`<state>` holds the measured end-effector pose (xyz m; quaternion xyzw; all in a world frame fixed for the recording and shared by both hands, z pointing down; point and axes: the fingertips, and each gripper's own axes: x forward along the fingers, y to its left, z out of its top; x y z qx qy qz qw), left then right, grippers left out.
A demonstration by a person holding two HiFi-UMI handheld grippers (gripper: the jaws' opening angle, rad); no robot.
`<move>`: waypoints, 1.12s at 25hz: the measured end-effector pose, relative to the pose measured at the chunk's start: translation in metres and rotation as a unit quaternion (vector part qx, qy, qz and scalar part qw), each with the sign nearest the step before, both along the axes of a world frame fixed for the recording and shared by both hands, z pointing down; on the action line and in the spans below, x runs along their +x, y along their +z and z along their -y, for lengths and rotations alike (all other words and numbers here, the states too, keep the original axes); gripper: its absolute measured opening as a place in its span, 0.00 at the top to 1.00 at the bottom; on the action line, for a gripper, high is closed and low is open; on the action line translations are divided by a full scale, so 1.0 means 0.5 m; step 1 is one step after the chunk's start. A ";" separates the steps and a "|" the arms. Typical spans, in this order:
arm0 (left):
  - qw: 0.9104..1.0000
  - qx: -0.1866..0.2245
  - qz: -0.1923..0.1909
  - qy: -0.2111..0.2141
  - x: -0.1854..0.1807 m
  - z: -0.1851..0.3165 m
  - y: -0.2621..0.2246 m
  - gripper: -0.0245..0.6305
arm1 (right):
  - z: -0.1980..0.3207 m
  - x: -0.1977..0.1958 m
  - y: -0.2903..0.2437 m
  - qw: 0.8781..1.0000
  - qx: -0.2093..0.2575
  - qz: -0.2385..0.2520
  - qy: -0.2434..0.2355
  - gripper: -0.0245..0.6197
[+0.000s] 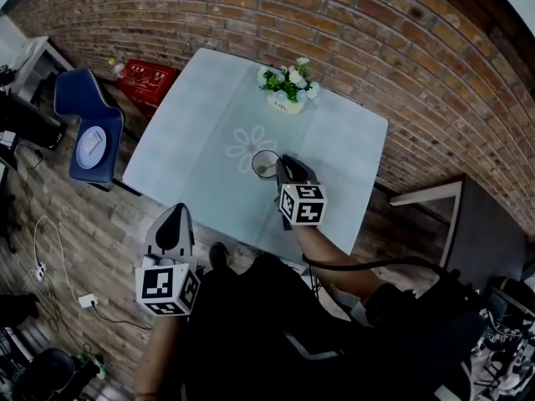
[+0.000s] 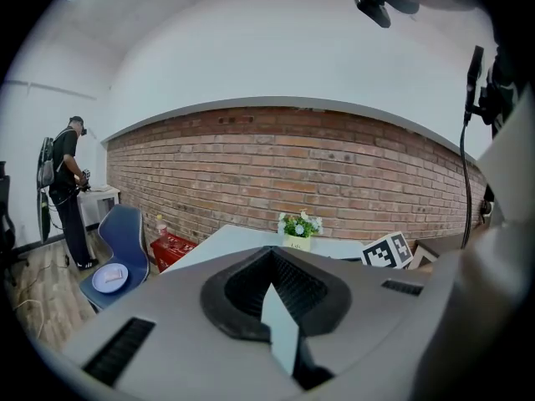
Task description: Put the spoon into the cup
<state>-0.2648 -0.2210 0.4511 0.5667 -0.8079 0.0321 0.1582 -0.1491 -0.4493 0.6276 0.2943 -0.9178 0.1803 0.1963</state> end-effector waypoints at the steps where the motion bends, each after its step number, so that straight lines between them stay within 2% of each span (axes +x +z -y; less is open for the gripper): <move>1: 1.000 0.002 0.000 0.007 -0.003 0.004 -0.001 0.95 | 0.001 0.005 -0.002 1.000 0.001 -0.001 0.006 0.81; 5: 0.999 0.015 -0.001 0.040 -0.011 0.020 -0.010 0.95 | 0.004 0.021 -0.019 1.000 0.006 -0.002 0.027 0.76; 10: 0.995 0.035 -0.006 0.095 -0.026 0.055 -0.024 0.95 | 0.004 0.054 -0.070 0.998 0.023 0.000 0.066 0.76; 14: 0.991 0.045 -0.015 0.125 -0.048 0.076 -0.028 0.95 | 0.000 0.048 -0.109 0.997 0.038 -0.008 0.070 0.76; 21: 0.981 0.063 -0.015 0.180 -0.077 0.114 -0.046 0.95 | -0.016 0.083 -0.233 0.990 0.080 0.020 0.115 0.76; 28: 0.967 0.084 0.000 0.240 -0.071 0.149 -0.070 0.95 | -0.057 0.141 -0.376 0.974 0.134 0.049 0.175 0.89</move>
